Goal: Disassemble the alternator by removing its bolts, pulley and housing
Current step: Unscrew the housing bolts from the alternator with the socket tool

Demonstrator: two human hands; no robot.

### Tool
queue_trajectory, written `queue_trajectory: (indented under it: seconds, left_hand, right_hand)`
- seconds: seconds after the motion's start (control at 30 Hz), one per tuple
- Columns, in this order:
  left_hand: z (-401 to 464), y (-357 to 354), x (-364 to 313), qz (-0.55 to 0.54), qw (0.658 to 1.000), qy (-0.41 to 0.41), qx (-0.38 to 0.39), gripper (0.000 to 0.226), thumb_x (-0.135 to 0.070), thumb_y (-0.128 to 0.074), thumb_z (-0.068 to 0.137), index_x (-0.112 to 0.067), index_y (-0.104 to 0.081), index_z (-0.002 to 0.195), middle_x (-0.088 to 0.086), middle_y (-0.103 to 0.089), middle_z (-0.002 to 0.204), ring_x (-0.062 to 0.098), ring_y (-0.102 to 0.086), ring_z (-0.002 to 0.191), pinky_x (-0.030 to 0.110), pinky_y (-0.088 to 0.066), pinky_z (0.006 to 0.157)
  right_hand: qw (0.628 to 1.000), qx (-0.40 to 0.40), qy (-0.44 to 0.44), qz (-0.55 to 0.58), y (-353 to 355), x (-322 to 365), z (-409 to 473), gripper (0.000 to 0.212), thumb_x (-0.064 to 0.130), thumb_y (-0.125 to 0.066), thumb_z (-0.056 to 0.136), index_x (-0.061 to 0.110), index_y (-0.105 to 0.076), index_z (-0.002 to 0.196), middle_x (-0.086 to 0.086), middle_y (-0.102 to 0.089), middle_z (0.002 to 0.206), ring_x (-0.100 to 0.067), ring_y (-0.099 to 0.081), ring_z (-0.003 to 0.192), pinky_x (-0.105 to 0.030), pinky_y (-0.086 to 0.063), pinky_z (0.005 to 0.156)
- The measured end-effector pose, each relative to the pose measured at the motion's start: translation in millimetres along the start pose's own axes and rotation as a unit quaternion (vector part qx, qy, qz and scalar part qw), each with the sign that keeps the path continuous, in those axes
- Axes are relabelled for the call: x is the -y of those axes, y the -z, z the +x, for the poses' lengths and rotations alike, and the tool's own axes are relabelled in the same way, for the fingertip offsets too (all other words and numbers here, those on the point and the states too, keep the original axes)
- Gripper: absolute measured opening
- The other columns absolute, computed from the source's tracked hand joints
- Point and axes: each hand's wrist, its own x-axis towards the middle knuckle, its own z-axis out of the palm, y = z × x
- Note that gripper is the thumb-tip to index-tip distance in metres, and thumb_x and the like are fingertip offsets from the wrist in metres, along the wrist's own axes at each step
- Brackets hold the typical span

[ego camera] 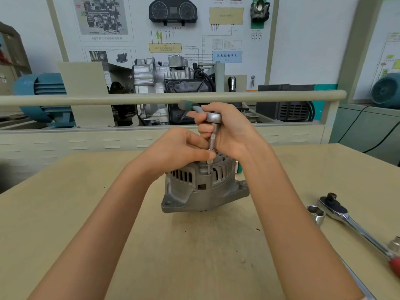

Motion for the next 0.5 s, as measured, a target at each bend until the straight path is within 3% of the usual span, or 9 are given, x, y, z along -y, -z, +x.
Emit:
queue_trajectory:
  seconds: [0.07,0.1,0.13,0.2,0.27,0.33,0.4,0.5]
  left_hand:
    - [-0.3,-0.9,-0.4,-0.005,1.0,0.002,-0.004,0.018,-0.014,-0.074,0.081,-0.003,-0.076,0.095,0.023,-0.07,0.099,0.024,-0.064,0.084,0.041,-0.05,0.093]
    - [-0.6,-1.7,-0.8,-0.009,1.0,0.004,-0.007,0.018,-0.014,-0.074,0.081,-0.004,-0.075,0.095,0.024,-0.07,0.098,0.027,-0.065,0.086,0.044,-0.05,0.095]
    - [-1.0,-2.6,-1.0,-0.011,1.0,0.007,-0.011,0.017,-0.014,-0.075,0.08,-0.004,-0.076,0.094,0.025,-0.07,0.097,0.032,-0.067,0.088,0.046,-0.05,0.096]
    - [-0.5,-4.4,-0.3,-0.002,0.999,0.01,-0.031,0.013,-0.016,-0.077,0.077,-0.009,-0.076,0.088,0.022,-0.072,0.092,0.037,-0.068,0.093,0.048,-0.051,0.095]
    - [1.5,-7.6,0.9,0.022,0.998,0.011,-0.065,0.005,-0.016,-0.076,0.074,-0.014,-0.073,0.077,0.014,-0.074,0.083,0.033,-0.069,0.09,0.049,-0.052,0.092]
    - [3.0,-10.0,1.3,0.047,0.995,0.009,-0.084,0.006,-0.018,-0.073,0.073,-0.018,-0.068,0.071,0.007,-0.073,0.08,0.028,-0.069,0.088,0.049,-0.052,0.089]
    - [3.2,-10.6,1.4,0.054,0.995,0.009,-0.08,0.006,-0.021,-0.073,0.074,-0.019,-0.068,0.074,0.004,-0.073,0.08,0.024,-0.069,0.088,0.048,-0.052,0.091]
    - [1.4,-6.6,1.6,0.02,0.999,0.007,-0.042,0.003,-0.021,-0.075,0.078,-0.021,-0.072,0.079,0.002,-0.075,0.08,0.019,-0.071,0.084,0.043,-0.054,0.091]
  right_hand:
    - [1.0,0.001,0.006,-0.029,-1.8,0.9,0.1,0.038,0.012,-0.036,0.097,-0.004,-0.045,0.13,0.009,-0.047,0.05,-0.003,-0.035,0.038,-0.015,-0.027,0.042]
    - [0.999,-0.014,0.01,-0.029,-3.9,0.7,0.3,0.033,0.011,-0.036,0.097,0.0,-0.052,0.123,0.007,-0.048,0.051,-0.003,-0.036,0.038,-0.015,-0.028,0.042]
    - [0.999,-0.043,0.015,-0.024,-6.8,0.5,0.9,0.024,0.01,-0.036,0.097,0.005,-0.058,0.105,0.005,-0.048,0.053,-0.004,-0.038,0.039,-0.015,-0.029,0.041]
    - [0.991,-0.13,0.038,-0.009,-13.7,-2.7,1.6,0.02,0.007,-0.035,0.095,0.008,-0.05,0.081,0.001,-0.046,0.059,-0.007,-0.039,0.044,-0.017,-0.029,0.04]
    - [0.976,-0.205,0.078,-0.005,-19.3,-8.0,3.8,0.013,0.005,-0.034,0.095,0.009,-0.047,0.093,-0.001,-0.045,0.066,-0.01,-0.039,0.049,-0.017,-0.029,0.038]
    - [0.967,-0.238,0.093,0.009,-21.6,-12.1,7.1,0.026,0.006,-0.033,0.095,0.008,-0.042,0.12,-0.001,-0.046,0.071,-0.01,-0.042,0.053,-0.014,-0.031,0.036]
    - [0.969,-0.235,0.077,0.026,-21.3,-10.7,5.5,0.026,0.007,-0.033,0.096,0.005,-0.044,0.12,0.0,-0.048,0.071,-0.008,-0.044,0.052,-0.016,-0.031,0.039]
    - [0.984,-0.166,0.035,0.045,-15.3,-4.2,1.9,0.018,0.007,-0.036,0.097,0.007,-0.049,0.084,0.0,-0.05,0.066,-0.008,-0.045,0.05,-0.018,-0.031,0.043]
